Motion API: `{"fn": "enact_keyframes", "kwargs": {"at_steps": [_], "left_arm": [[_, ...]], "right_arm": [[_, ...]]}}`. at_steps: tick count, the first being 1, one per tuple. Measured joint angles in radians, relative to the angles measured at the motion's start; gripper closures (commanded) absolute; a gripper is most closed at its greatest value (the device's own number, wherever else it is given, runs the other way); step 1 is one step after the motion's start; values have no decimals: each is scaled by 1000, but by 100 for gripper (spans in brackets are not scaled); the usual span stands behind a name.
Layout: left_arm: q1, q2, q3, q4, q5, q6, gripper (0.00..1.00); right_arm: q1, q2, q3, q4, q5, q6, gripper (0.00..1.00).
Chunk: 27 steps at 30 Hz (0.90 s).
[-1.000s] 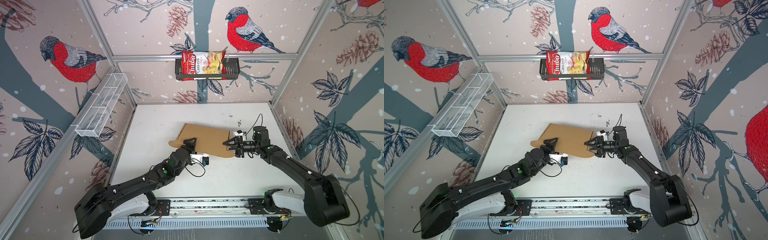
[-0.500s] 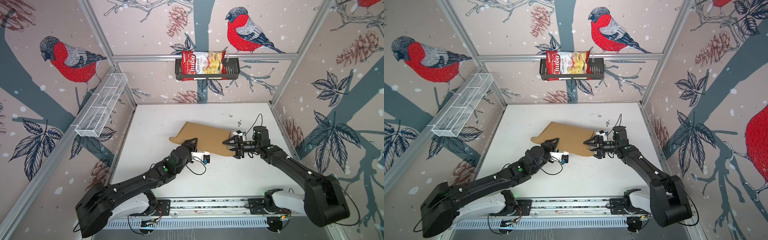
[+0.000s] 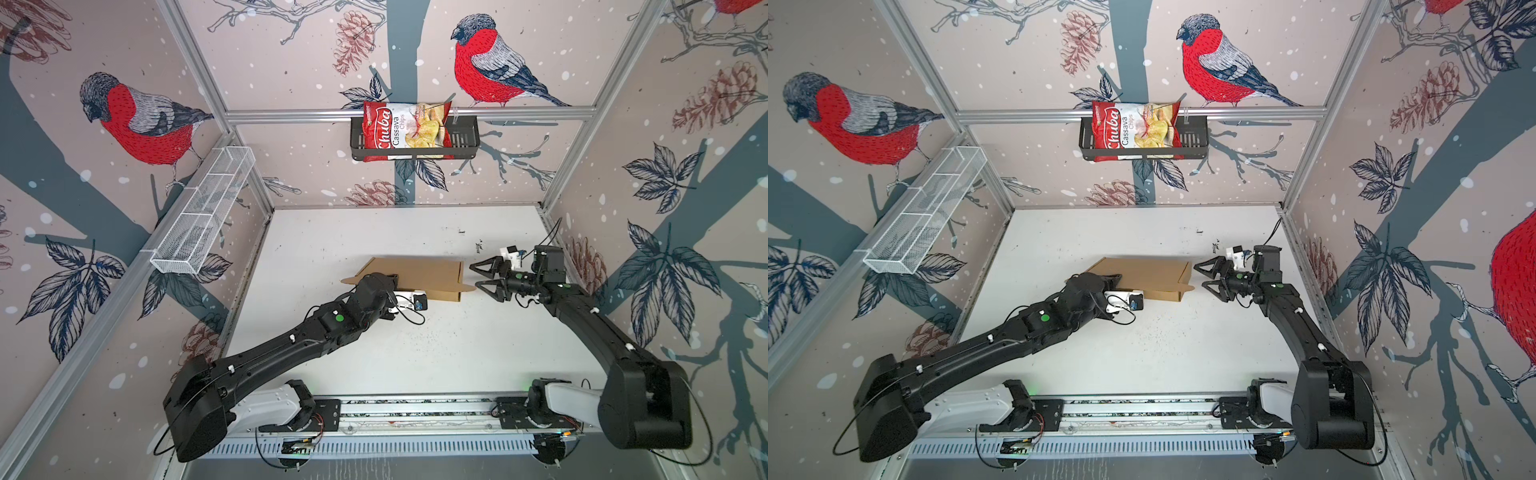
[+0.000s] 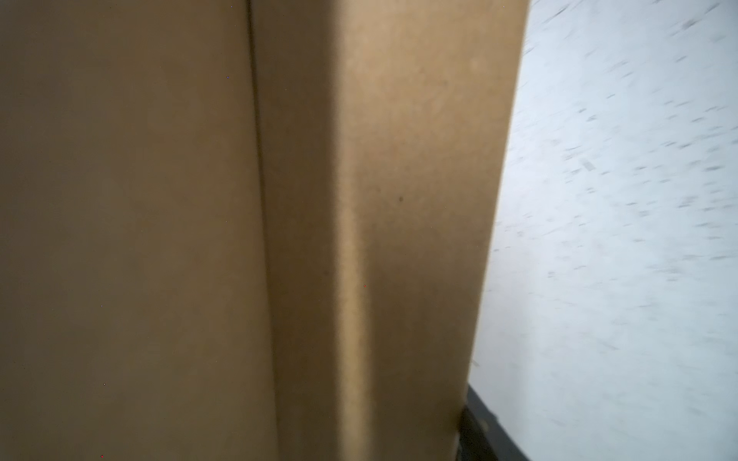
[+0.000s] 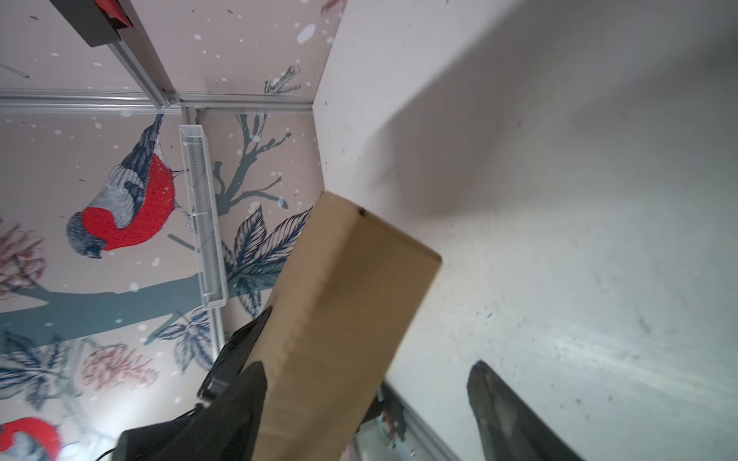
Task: Fold the paper box
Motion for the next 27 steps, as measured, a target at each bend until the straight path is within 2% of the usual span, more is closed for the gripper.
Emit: {"fn": "enact_keyframes", "kwargs": {"at_steps": [3, 6, 8, 11, 18, 27], "left_arm": [[29, 56, 49, -103, 45, -49, 41], [60, 118, 100, -199, 101, -74, 41], [76, 158, 147, -255, 120, -92, 39], [89, 204, 220, -309, 157, -90, 39], [153, 288, 309, -366, 217, -59, 39], [250, 407, 401, -359, 304, 13, 39]], "right_arm": [[49, -85, 30, -19, 146, -162, 24], [167, -189, 21, -13, 310, -337, 21], [217, -229, 6, -3, 373, -430, 21], [229, -252, -23, 10, 437, -513, 21], [290, -288, -89, 76, 434, -605, 18], [295, -258, -146, 148, 456, -567, 18]]}}
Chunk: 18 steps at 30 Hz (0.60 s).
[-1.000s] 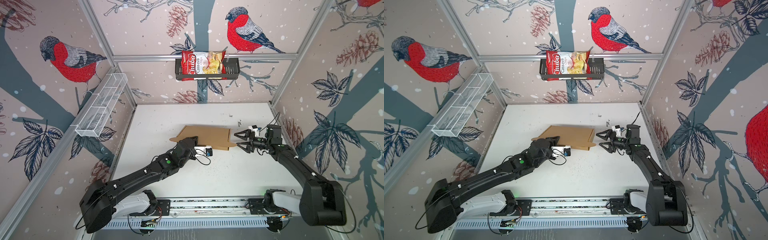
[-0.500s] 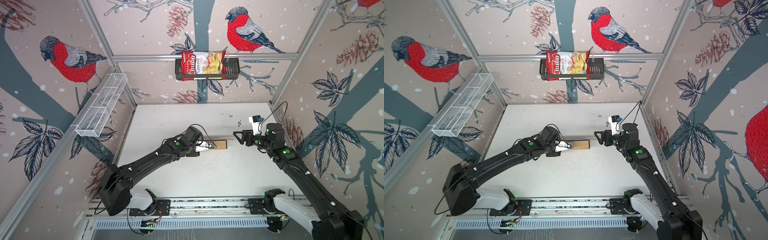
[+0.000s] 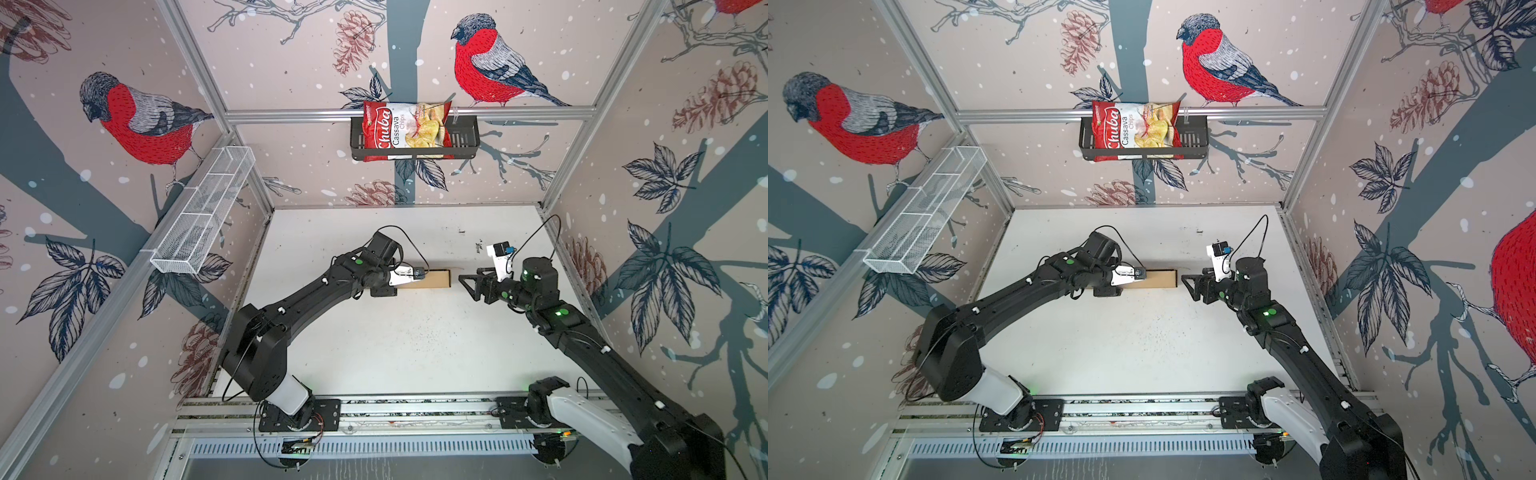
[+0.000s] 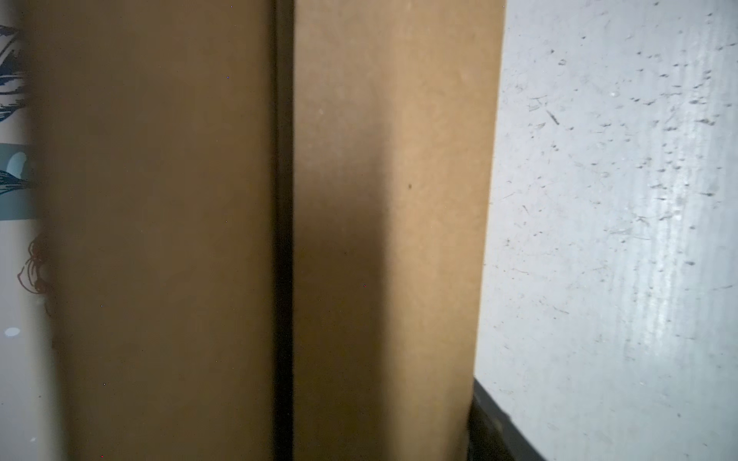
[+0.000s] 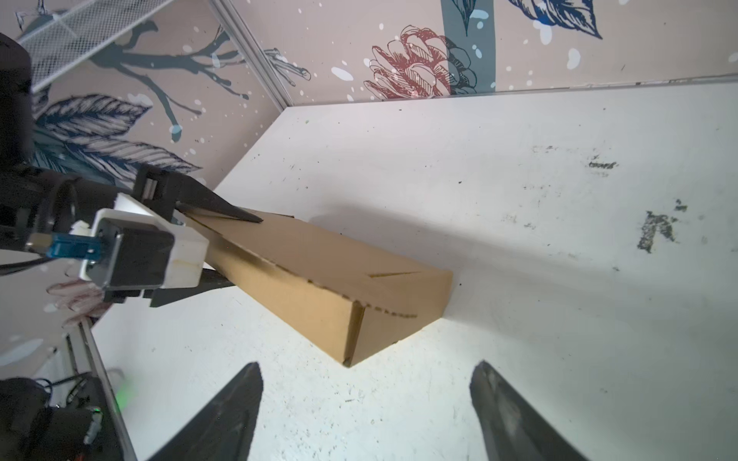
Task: Fold the paper box
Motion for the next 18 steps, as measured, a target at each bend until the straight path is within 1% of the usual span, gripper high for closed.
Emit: {"fn": "enact_keyframes", "kwargs": {"at_steps": [3, 5, 7, 10, 12, 14, 18], "left_arm": [[16, 54, 70, -20, 21, 7, 40], [18, 71, 97, -33, 32, 22, 40], [19, 72, 106, -42, 43, 29, 41], [19, 72, 109, -56, 54, 38, 41], [19, 72, 116, -64, 55, 47, 41], [20, 73, 143, -85, 58, 47, 42], [11, 79, 217, -127, 68, 47, 42]], "right_arm": [[10, 28, 24, 17, 26, -23, 20], [35, 62, 63, 18, 77, -82, 21], [70, 100, 96, 16, 120, -143, 24], [118, 169, 155, -20, 206, -221, 24], [112, 180, 166, -30, 228, -240, 23], [80, 161, 157, -22, 211, -230, 23], [-6, 69, 129, 31, 121, -142, 22]]}}
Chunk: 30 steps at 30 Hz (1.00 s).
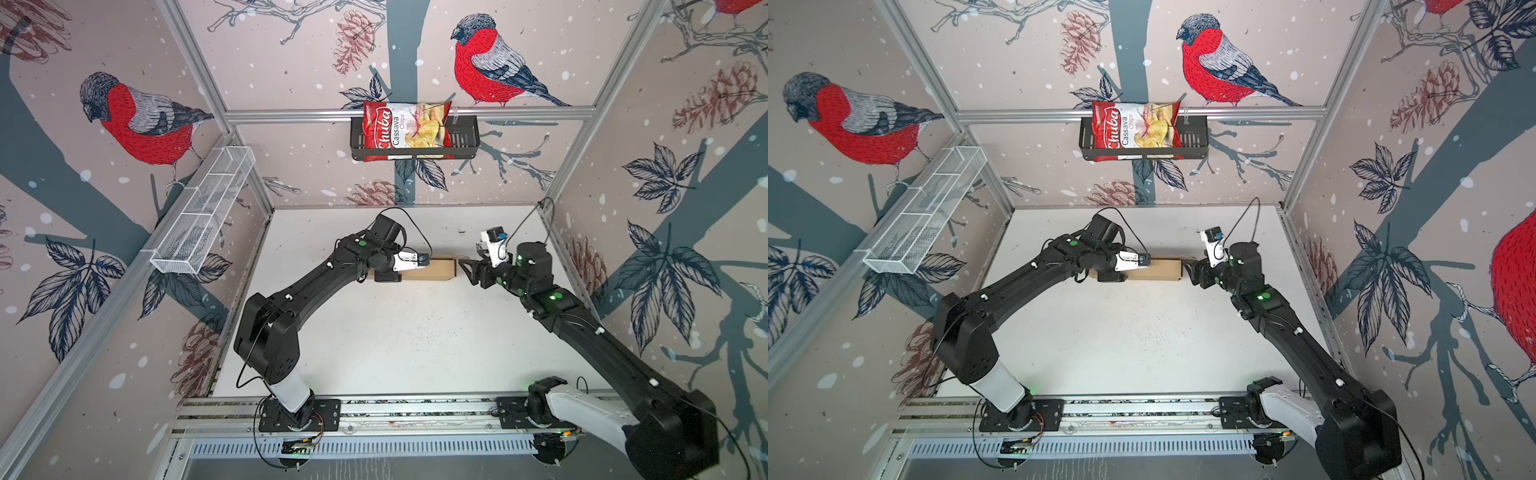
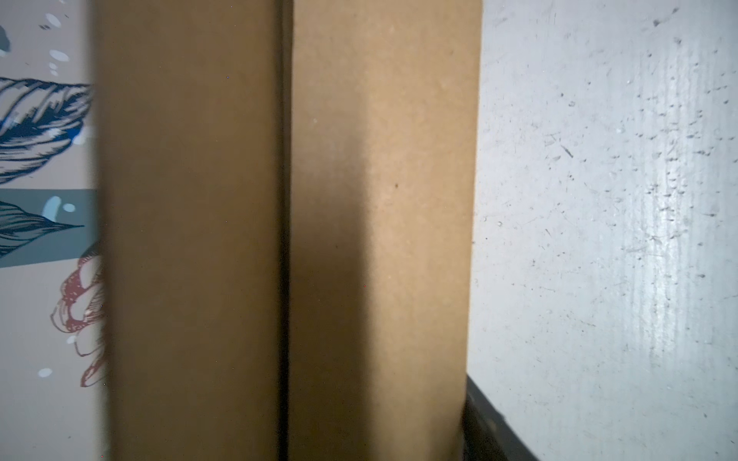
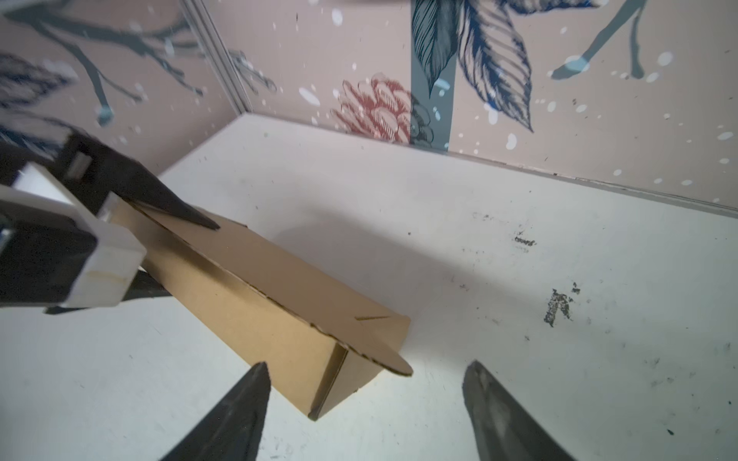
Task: Fold the paper box
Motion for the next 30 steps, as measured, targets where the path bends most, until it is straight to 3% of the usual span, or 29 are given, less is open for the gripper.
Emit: {"fn": "enact_keyframes", "kwargs": {"at_steps": [11, 15, 24, 30], "left_arm": [[-37, 61, 127, -163, 107, -7, 44], [-16, 108, 143, -203, 159, -10, 43], [51, 296, 349, -293, 267, 10, 41], [81, 396, 489, -350, 304, 26, 33]], "right_arm": [[-178, -114, -15, 102, -133, 195, 23], [-189, -129, -36, 96, -143, 214, 23], [-192, -104, -53, 85, -146, 214, 24], [-192, -77, -66, 85, -149, 214, 24]]}}
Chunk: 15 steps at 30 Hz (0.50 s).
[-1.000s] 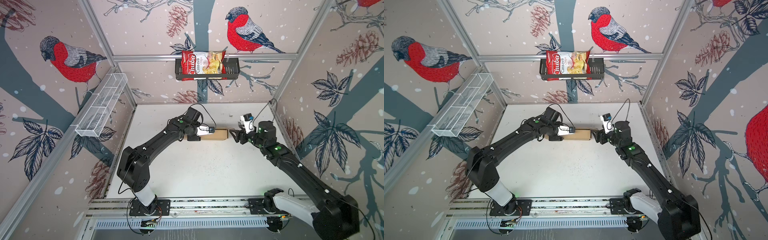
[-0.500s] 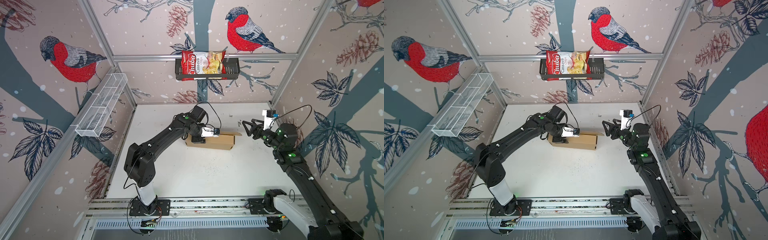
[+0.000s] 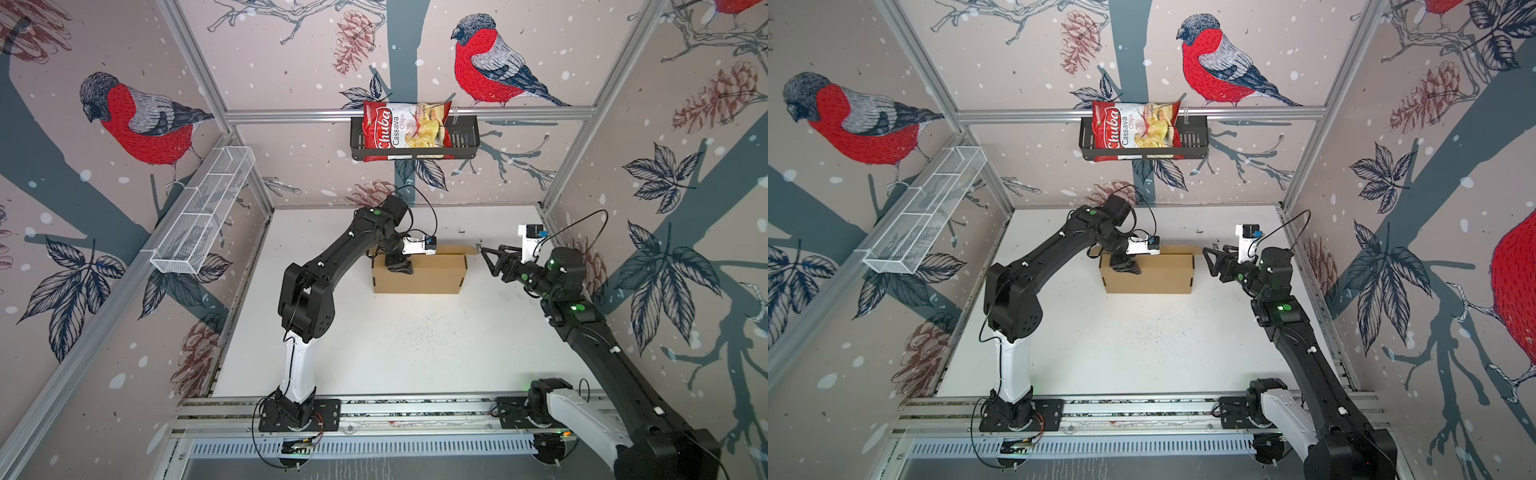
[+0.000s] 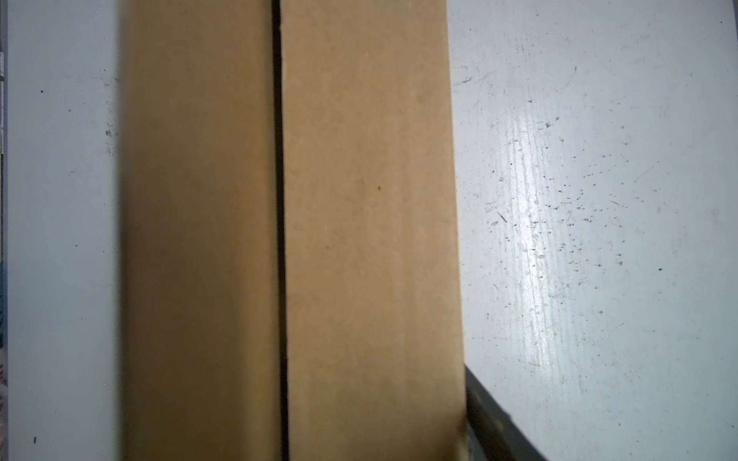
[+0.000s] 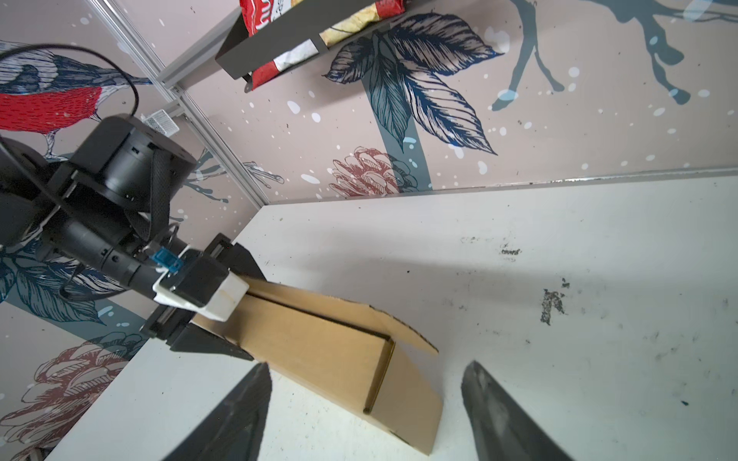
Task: Fold the paper box
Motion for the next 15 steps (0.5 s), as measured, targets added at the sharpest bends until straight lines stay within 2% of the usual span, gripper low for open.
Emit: {"fn": "enact_keyframes", "kwargs": {"at_steps": [8, 15], "left_arm": [[0, 36, 46, -28, 10, 8, 16], [-3, 21, 41, -30, -6, 0, 17]], "right_arm": [[7, 22, -11, 4, -13, 5, 24], [23, 43, -11, 4, -16, 7, 24]]}}
